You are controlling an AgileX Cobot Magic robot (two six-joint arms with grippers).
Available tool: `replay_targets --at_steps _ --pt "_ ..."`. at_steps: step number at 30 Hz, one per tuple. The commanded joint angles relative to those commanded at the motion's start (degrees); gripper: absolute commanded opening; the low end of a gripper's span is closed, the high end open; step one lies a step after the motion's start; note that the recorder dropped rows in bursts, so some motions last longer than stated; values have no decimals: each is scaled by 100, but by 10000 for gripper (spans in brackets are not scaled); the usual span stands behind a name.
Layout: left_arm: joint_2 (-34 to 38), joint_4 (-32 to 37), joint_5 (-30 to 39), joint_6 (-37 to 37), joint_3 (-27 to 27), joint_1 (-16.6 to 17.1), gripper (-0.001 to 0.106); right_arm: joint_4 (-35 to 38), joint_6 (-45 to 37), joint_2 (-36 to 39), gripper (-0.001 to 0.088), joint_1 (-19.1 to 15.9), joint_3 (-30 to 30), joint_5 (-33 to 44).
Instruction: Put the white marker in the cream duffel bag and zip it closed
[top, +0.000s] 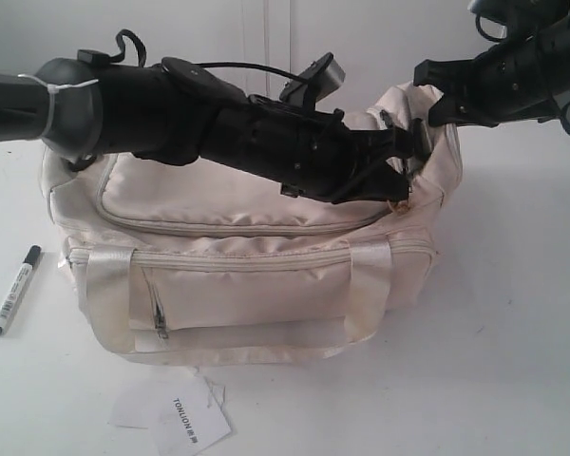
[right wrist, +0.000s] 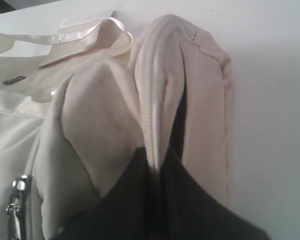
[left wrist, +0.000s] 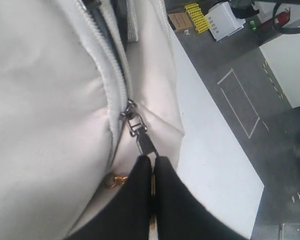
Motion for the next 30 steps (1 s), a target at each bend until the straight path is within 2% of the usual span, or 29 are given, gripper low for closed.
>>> replay_targets --at_steps 15,30 --pt "-329 496 -52 -120 0 0 0 0 0 0 0 -22 0 -12" --pt "-432 627 -9 -176 0 0 0 -77 0 0 0 -22 0 -23"
